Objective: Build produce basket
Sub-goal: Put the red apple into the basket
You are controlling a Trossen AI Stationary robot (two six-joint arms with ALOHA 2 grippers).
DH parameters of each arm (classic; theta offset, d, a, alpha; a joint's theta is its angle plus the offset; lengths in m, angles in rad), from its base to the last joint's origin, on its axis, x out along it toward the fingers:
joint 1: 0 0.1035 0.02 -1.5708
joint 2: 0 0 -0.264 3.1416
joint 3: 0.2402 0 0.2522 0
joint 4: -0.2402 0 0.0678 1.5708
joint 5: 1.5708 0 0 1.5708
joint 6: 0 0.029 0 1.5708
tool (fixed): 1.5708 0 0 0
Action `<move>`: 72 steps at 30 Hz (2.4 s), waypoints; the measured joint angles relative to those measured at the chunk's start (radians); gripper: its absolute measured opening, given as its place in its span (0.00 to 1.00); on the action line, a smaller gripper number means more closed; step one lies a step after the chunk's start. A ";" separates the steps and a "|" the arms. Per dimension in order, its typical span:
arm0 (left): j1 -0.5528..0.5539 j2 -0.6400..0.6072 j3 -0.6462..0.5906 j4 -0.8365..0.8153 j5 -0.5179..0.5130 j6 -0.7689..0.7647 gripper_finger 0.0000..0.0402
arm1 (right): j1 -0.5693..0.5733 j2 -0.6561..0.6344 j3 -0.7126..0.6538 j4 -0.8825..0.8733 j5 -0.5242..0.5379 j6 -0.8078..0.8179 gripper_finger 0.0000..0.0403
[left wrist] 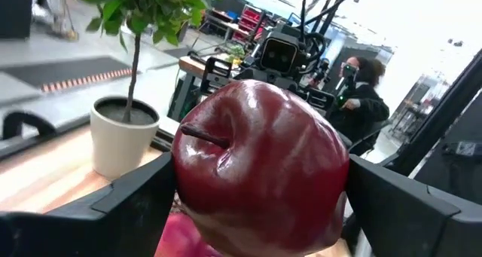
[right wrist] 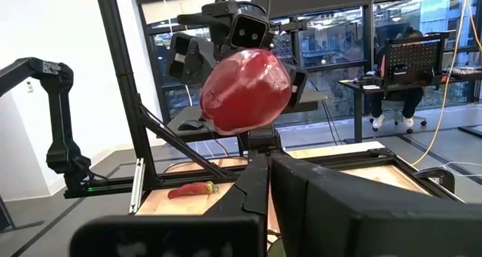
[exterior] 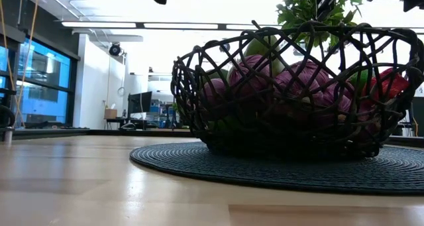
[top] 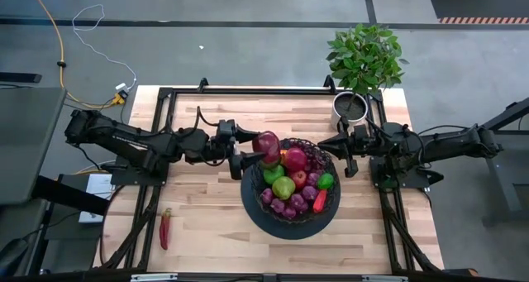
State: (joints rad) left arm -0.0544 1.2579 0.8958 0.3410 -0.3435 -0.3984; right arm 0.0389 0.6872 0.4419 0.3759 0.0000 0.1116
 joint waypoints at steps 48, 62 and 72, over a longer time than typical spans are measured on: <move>-0.011 0.403 0.339 -0.858 0.200 -0.620 0.87 | 0.000 0.000 0.000 -0.099 0.000 -0.041 0.00; -0.004 0.403 0.339 -0.850 0.211 -0.565 0.87 | 0.000 0.000 0.000 -0.103 0.000 -0.031 0.00; 0.002 0.403 0.339 -0.851 0.223 -0.516 0.97 | 0.000 0.000 0.000 -0.103 0.000 -0.031 0.00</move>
State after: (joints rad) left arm -0.0528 1.6611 1.2350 -0.5099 -0.1205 -0.9146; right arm 0.0391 0.6876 0.4416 0.2729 -0.0002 0.0811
